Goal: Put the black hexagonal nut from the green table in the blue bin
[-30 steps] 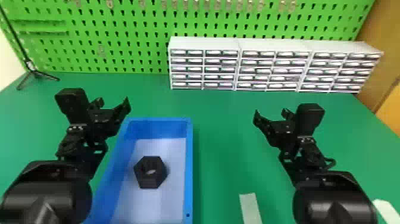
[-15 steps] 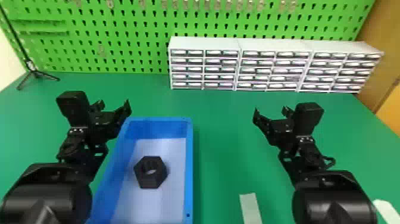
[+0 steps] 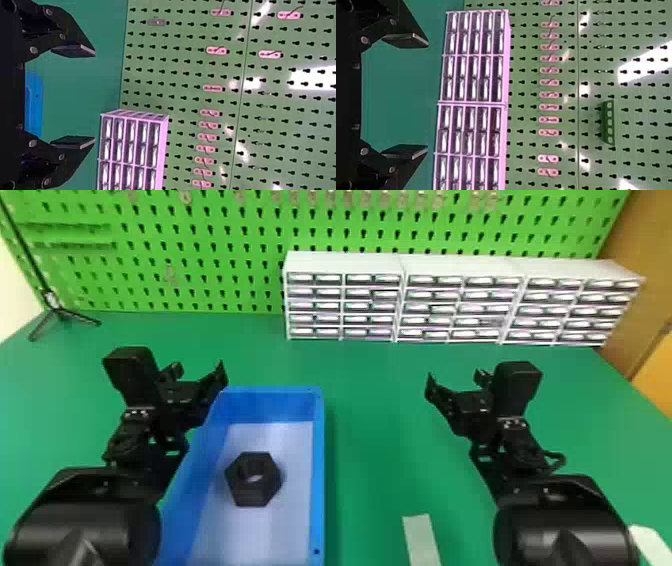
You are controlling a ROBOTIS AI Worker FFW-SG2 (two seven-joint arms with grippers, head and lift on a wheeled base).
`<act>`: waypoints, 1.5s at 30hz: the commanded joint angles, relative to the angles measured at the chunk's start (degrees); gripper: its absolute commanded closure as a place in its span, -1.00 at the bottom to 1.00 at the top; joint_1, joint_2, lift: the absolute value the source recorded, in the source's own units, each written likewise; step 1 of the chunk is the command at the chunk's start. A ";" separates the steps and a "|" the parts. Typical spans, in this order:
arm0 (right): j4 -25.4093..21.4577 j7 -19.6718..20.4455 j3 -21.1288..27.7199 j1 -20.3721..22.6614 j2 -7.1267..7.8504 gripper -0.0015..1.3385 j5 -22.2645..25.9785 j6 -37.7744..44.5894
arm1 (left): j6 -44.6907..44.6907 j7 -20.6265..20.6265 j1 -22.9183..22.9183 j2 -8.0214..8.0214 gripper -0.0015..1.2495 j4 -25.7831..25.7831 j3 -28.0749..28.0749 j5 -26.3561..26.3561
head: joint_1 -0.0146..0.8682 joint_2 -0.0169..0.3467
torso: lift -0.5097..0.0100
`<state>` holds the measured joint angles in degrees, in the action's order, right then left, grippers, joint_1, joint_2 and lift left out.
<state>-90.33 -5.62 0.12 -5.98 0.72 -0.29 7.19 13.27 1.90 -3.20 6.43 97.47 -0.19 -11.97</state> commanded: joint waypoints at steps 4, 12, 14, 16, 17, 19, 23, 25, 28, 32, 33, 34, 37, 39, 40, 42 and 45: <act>-0.20 0.00 -0.39 0.18 0.25 -0.48 -0.06 0.72 | 0.00 -0.05 -0.22 -0.01 -0.24 0.00 0.36 0.01 | 0.59 -0.76 | 0.59; -0.46 0.00 -0.48 0.27 0.69 -0.48 -0.24 1.51 | 0.00 -0.05 -0.22 -0.10 -0.24 -0.35 0.63 0.10 | 0.59 -0.76 | 0.59; -0.46 0.00 -0.56 0.27 0.69 -0.48 -0.24 1.60 | 0.00 0.04 -0.31 -0.10 -0.24 -0.44 0.54 0.10 | 0.59 -0.76 | 0.59; -0.46 0.00 -0.74 0.18 0.69 -0.48 -0.24 1.60 | 0.00 -0.05 -0.31 -0.10 -0.24 -0.44 0.54 0.10 | 0.59 -0.76 | 0.59; -0.46 0.00 -0.83 0.18 0.78 -0.48 -0.24 1.69 | 0.00 0.04 -0.31 -0.10 -0.24 -0.53 0.63 0.19 | 0.59 -0.76 | 0.59; -0.46 0.00 -0.92 0.09 0.78 -0.48 -0.24 1.69 | 0.00 0.04 -0.49 -0.10 -0.24 -0.61 0.63 0.54 | 0.59 -0.76 | 0.59; -0.37 0.00 -0.92 -0.17 0.95 -0.48 -0.15 1.69 | 0.00 0.04 -0.84 -0.01 -0.24 -0.70 0.54 0.54 | 0.59 -0.76 | 0.59; -0.37 0.00 -0.92 -0.17 1.13 -0.48 0.02 1.69 | 0.00 0.04 -1.01 -0.01 -0.24 -0.79 0.54 0.80 | 0.59 -0.76 | 0.59; -0.29 0.00 -1.00 -0.17 1.31 -0.48 0.20 1.69 | 0.00 0.04 -1.01 -0.01 -0.24 -0.79 0.36 0.89 | 0.59 -0.76 | 0.59; -0.29 0.00 -0.74 -0.17 1.22 -0.48 0.55 1.69 | 0.00 0.04 -0.93 -0.01 -0.24 -0.88 0.19 0.98 | 0.59 -0.76 | 0.59; -0.29 0.00 -0.65 -0.08 1.13 -0.48 0.64 1.69 | 0.00 0.04 -0.93 -0.01 -0.24 -0.88 0.28 1.07 | 0.59 -0.76 | 0.59; -0.29 0.00 -0.56 -0.08 1.13 -0.48 0.73 1.60 | 0.00 0.04 -0.93 -0.01 -0.24 -0.97 0.28 1.07 | 0.59 -0.76 | 0.59; -0.29 0.00 -0.48 -0.08 1.04 -0.48 0.90 1.60 | 0.00 0.04 -0.84 -0.01 -0.24 -0.97 0.28 1.16 | 0.59 -0.76 | 0.59; -0.29 0.00 -0.39 -0.08 0.95 -0.48 0.99 1.60 | 0.00 0.04 -0.84 -0.01 -0.24 -0.88 0.36 1.16 | 0.59 -0.76 | 0.59; -0.29 0.00 -0.30 -0.08 0.95 -0.48 0.99 1.60 | 0.00 0.04 -0.84 -0.01 -0.24 -0.88 0.36 1.16 | 0.59 -0.76 | 0.59; -0.29 0.00 -0.21 -0.08 0.87 -0.48 0.99 1.60 | 0.00 0.04 -0.84 -0.01 -0.24 -0.88 0.36 1.24 | 0.59 -0.76 | 0.59; -0.29 0.00 -0.21 -0.17 0.87 -0.48 0.99 1.60 | 0.00 0.04 -0.93 -0.01 -0.24 -0.88 0.45 1.42 | 0.59 -0.76 | 0.59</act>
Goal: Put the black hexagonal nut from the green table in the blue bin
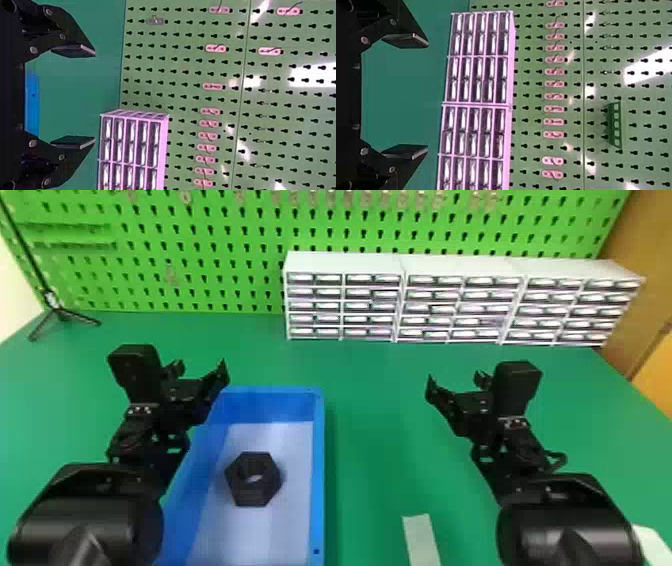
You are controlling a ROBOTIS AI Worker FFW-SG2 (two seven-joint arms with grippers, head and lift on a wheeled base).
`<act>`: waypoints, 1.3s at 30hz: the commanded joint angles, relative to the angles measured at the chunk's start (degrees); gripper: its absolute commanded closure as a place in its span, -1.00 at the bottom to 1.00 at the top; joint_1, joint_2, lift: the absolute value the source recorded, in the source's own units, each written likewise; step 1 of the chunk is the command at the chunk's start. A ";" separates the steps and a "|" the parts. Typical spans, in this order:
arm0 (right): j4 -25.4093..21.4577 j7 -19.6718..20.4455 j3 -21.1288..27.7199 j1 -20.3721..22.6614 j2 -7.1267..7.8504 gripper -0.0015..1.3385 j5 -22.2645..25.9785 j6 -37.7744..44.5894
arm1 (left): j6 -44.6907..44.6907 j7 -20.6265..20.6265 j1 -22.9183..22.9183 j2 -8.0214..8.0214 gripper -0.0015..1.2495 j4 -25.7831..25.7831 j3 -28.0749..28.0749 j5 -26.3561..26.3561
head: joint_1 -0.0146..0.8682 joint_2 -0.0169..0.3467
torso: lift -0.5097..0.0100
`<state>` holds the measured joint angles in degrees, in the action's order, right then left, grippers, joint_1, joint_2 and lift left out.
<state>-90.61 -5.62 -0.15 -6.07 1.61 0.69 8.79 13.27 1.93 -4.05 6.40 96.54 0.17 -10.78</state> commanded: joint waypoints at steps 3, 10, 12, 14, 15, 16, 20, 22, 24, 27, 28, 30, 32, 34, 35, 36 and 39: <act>0.00 0.00 0.24 0.01 -0.02 -0.48 0.10 -0.09 | 0.00 0.00 -0.08 0.01 -0.24 0.05 0.18 1.11 | 0.59 -0.76 | 0.59; 0.00 0.00 0.59 0.18 0.06 -0.48 0.10 -0.09 | 0.00 0.00 0.18 0.01 -0.24 0.14 -0.35 1.20 | 0.59 -0.76 | 0.59; 0.00 0.00 0.68 0.27 0.06 -0.48 0.10 -0.09 | 0.00 0.00 0.18 0.01 -0.24 0.23 -0.35 1.55 | 0.59 -0.76 | 0.59; 0.00 0.00 0.68 0.27 -0.02 -0.48 0.10 -0.18 | 0.00 0.00 0.27 0.01 -0.24 0.40 -0.43 1.99 | 0.59 -0.76 | 0.59; 0.00 0.00 0.77 0.27 -0.02 -0.48 0.10 -0.18 | 0.00 0.00 0.27 0.01 -0.24 0.58 -0.52 2.16 | 0.59 -0.76 | 0.59; 0.00 0.00 0.85 0.27 -0.02 -0.48 0.10 -0.09 | 0.00 0.00 0.36 0.01 -0.24 0.58 -0.70 2.16 | 0.59 -0.76 | 0.59; 0.00 0.00 1.21 0.18 -0.02 -0.48 0.10 -0.18 | 0.00 0.00 0.45 0.01 -0.24 0.84 -1.23 2.25 | 0.59 -0.76 | 0.59; 0.00 0.00 1.38 0.18 -0.11 -0.48 0.10 -0.18 | 0.00 0.00 0.71 0.01 -0.24 1.11 -1.67 2.34 | 0.59 -0.76 | 0.59; 0.00 0.00 1.47 0.18 -0.11 -0.48 0.10 -0.26 | 0.00 0.00 0.80 0.01 -0.24 1.37 -1.93 2.43 | 0.59 -0.76 | 0.59; 0.00 0.00 1.64 0.18 -0.11 -0.48 -0.08 -0.26 | 0.00 0.00 0.89 0.01 -0.24 1.46 -2.28 2.52 | 0.59 -0.76 | 0.59; 0.00 0.00 1.82 0.18 -0.20 -0.48 -0.34 -0.26 | 0.00 0.00 0.89 0.01 -0.24 1.54 -2.37 2.43 | 0.59 -0.76 | 0.59; 0.00 0.00 1.91 0.18 -0.20 -0.48 -0.34 -0.53 | 0.00 0.00 0.80 0.01 -0.24 1.63 -2.54 2.60 | 0.59 -0.76 | 0.59; 0.00 0.00 2.17 0.18 -0.20 -0.48 -0.52 -0.70 | 0.00 0.00 0.89 0.01 -0.24 1.72 -2.63 2.52 | 0.59 -0.76 | 0.59; 0.00 0.00 2.26 0.18 -0.20 -0.48 -0.52 -0.70 | 0.00 0.00 0.80 0.01 -0.24 1.72 -2.63 2.60 | 0.59 -0.76 | 0.59; 0.00 0.00 2.35 0.18 -0.20 -0.48 -0.52 -0.79 | 0.00 0.00 0.80 0.01 -0.24 1.72 -2.63 2.60 | 0.59 -0.76 | 0.59; 0.00 0.00 2.44 0.18 -0.20 -0.48 -0.52 -0.70 | 0.00 0.00 0.80 0.01 -0.24 1.72 -2.63 2.60 | 0.59 -0.76 | 0.59; 0.09 0.00 2.61 0.18 -0.20 -0.48 -0.34 -0.79 | 0.00 0.00 0.71 0.01 -0.24 1.81 -2.63 2.60 | 0.59 -0.76 | 0.59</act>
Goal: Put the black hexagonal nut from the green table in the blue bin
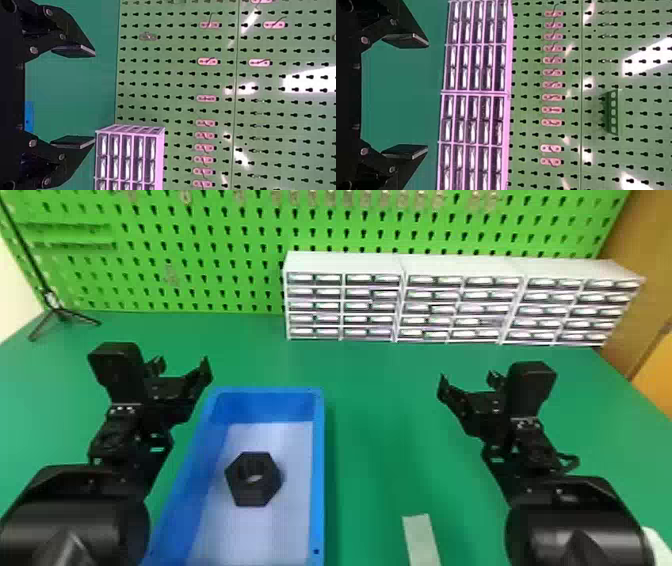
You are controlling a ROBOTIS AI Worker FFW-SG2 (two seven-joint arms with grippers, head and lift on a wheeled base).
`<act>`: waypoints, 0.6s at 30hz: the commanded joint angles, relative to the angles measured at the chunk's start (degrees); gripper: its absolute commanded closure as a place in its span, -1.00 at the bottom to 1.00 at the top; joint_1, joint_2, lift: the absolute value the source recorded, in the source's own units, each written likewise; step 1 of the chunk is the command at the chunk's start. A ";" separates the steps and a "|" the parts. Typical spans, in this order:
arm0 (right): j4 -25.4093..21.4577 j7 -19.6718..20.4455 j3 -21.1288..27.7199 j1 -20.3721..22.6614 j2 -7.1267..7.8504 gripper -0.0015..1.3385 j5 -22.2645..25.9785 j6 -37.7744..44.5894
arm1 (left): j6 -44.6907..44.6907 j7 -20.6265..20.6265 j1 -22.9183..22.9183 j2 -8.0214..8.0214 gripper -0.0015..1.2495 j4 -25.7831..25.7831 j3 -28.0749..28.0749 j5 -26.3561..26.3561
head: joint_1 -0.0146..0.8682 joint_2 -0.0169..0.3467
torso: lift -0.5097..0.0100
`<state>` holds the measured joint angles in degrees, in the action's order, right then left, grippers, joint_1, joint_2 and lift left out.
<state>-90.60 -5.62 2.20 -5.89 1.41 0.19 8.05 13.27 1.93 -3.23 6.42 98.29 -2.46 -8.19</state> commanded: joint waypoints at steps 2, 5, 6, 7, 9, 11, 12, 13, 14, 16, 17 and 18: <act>0.07 0.00 0.26 0.09 0.00 -0.48 0.16 -0.23 | 0.00 0.00 -0.11 0.00 -0.24 0.15 -0.09 -0.08 | 0.59 -0.76 | 0.59; 0.16 0.00 0.43 0.09 0.00 -0.48 0.34 -0.41 | 0.00 0.00 -0.11 0.00 -0.24 0.15 -0.09 -0.08 | 0.59 -0.76 | 0.59; 0.16 0.00 0.52 0.09 0.00 -0.48 0.34 -0.49 | 0.00 0.00 -0.11 -0.09 -0.24 0.15 0.00 -0.08 | 0.59 -0.76 | 0.59; 0.33 0.00 0.52 0.17 0.00 -0.48 0.34 -0.85 | -0.09 0.00 -0.11 0.00 -0.24 0.15 0.09 -0.08 | 0.59 -0.76 | 0.59; 0.51 0.00 0.61 0.17 0.00 -0.48 0.43 -1.11 | -0.09 0.00 -0.11 0.00 -0.24 0.15 0.09 -0.08 | 0.59 -0.76 | 0.59; 0.77 0.00 0.61 0.17 0.00 -0.48 0.52 -1.64 | -0.09 0.00 -0.20 0.00 -0.24 0.15 0.18 -0.08 | 0.59 -0.76 | 0.59; 0.86 0.00 0.61 0.17 0.00 -0.48 0.52 -1.64 | -0.09 0.00 -0.20 -0.09 -0.24 0.15 0.18 -0.08 | 0.59 -0.76 | 0.59; 0.86 0.00 0.61 0.17 0.00 -0.48 0.52 -1.64 | -0.09 0.00 -0.20 0.00 -0.24 0.15 0.18 0.01 | 0.59 -0.76 | 0.59; 0.86 0.00 0.61 0.17 0.00 -0.48 0.52 -1.64 | -0.09 0.00 -0.20 0.00 -0.24 0.15 0.18 0.01 | 0.59 -0.76 | 0.59; 0.86 0.00 0.61 0.17 0.00 -0.48 0.43 -1.64 | -0.09 0.00 -0.20 0.00 -0.24 0.15 0.09 0.19 | 0.59 -0.76 | 0.59; 0.86 0.00 0.61 0.09 0.00 -0.48 0.43 -1.64 | -0.09 0.00 -0.20 0.00 -0.24 0.15 0.09 0.19 | 0.59 -0.76 | 0.59; 0.86 0.00 0.61 0.09 0.00 -0.48 0.34 -1.64 | -0.09 0.00 -0.20 0.00 -0.24 0.15 0.00 0.19 | 0.59 -0.76 | 0.59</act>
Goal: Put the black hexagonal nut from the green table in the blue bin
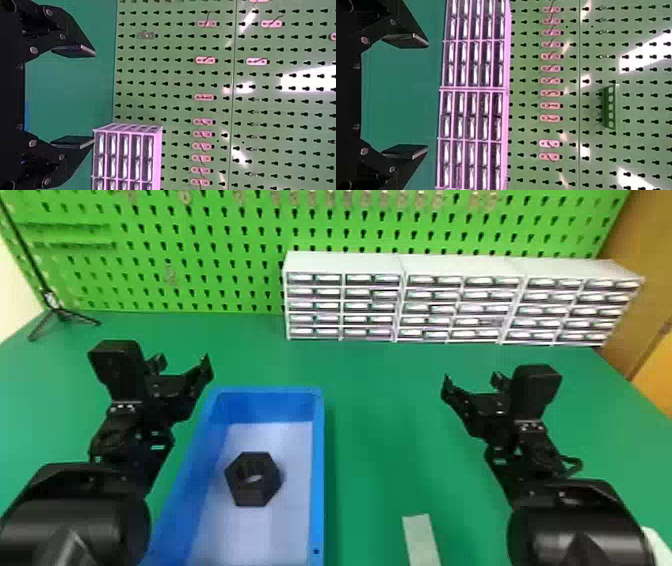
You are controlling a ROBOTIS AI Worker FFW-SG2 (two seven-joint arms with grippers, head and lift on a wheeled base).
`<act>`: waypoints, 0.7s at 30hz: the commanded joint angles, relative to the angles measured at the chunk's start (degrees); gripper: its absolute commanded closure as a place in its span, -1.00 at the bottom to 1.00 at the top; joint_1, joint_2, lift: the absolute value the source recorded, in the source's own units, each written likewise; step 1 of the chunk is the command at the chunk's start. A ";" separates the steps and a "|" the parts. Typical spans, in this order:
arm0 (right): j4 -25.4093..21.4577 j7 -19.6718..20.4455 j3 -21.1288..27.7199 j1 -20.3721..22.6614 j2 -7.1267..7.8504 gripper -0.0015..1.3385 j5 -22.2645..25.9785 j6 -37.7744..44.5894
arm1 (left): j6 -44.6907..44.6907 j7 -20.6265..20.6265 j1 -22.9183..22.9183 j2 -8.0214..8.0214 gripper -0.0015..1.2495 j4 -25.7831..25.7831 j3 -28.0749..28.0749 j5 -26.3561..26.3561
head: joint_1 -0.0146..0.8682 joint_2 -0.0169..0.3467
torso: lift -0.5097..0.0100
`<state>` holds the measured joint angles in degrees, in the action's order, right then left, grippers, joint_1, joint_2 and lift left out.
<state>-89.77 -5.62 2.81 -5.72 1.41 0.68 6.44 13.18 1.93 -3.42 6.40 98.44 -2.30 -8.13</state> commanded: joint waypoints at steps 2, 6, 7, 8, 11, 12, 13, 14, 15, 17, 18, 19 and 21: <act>0.03 0.00 0.00 0.01 0.09 -0.48 -0.16 -0.03 | 0.00 0.00 0.00 0.02 -0.24 0.00 -0.25 0.22 | 0.59 -0.76 | 0.59; 0.03 0.00 0.00 -0.08 0.09 -0.48 -0.16 -0.03 | 0.00 0.00 0.00 0.02 -0.24 0.17 -0.60 0.30 | 0.59 -0.76 | 0.59; 0.03 0.00 0.00 -0.08 0.18 -0.48 -0.16 -0.03 | 0.00 0.00 0.00 0.02 -0.24 0.26 -0.69 0.30 | 0.59 -0.76 | 0.59; 0.03 0.00 0.00 -0.08 0.18 -0.48 -0.25 -0.03 | 0.00 0.00 0.00 0.02 -0.24 0.26 -0.78 0.39 | 0.59 -0.76 | 0.59; 0.03 0.00 0.00 -0.08 0.26 -0.48 -0.42 -0.03 | 0.00 0.09 -0.09 0.02 -0.24 0.35 -0.87 0.57 | 0.59 -0.76 | 0.59; 0.03 0.00 0.00 -0.08 0.26 -0.48 -0.42 -0.03 | 0.00 0.27 0.00 0.02 -0.24 0.44 -0.96 0.66 | 0.59 -0.76 | 0.59; 0.03 0.00 0.00 -0.08 0.35 -0.48 -0.42 -0.03 | 0.00 0.35 0.00 0.02 -0.24 0.44 -1.04 0.66 | 0.59 -0.76 | 0.59; 0.12 0.00 0.00 -0.08 0.35 -0.48 -0.42 -0.03 | 0.09 0.44 0.00 0.02 -0.24 0.44 -1.13 0.66 | 0.59 -0.76 | 0.59; 0.12 0.00 0.00 0.01 0.35 -0.48 -0.42 -0.03 | 0.09 0.44 0.09 0.02 -0.24 0.44 -1.13 0.66 | 0.59 -0.76 | 0.59; 0.12 0.00 0.00 0.01 0.35 -0.48 -0.42 -0.03 | 0.00 0.44 0.09 0.02 -0.24 0.53 -1.22 0.66 | 0.59 -0.76 | 0.59; 0.12 0.00 0.00 0.01 0.35 -0.48 -0.42 -0.03 | 0.09 0.44 0.09 0.02 -0.24 0.53 -1.22 0.66 | 0.59 -0.76 | 0.59; 0.12 0.00 0.00 0.01 0.35 -0.48 -0.42 -0.03 | 0.09 0.44 0.09 0.02 -0.24 0.53 -1.22 0.66 | 0.59 -0.76 | 0.59; 0.12 0.00 0.09 0.01 0.26 -0.48 -0.42 -0.03 | 0.00 0.44 0.09 0.02 -0.24 0.53 -1.13 0.66 | 0.59 -0.76 | 0.59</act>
<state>-89.65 -5.62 2.82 -5.74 1.75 0.27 6.41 13.24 2.38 -3.36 6.42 98.94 -3.47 -7.47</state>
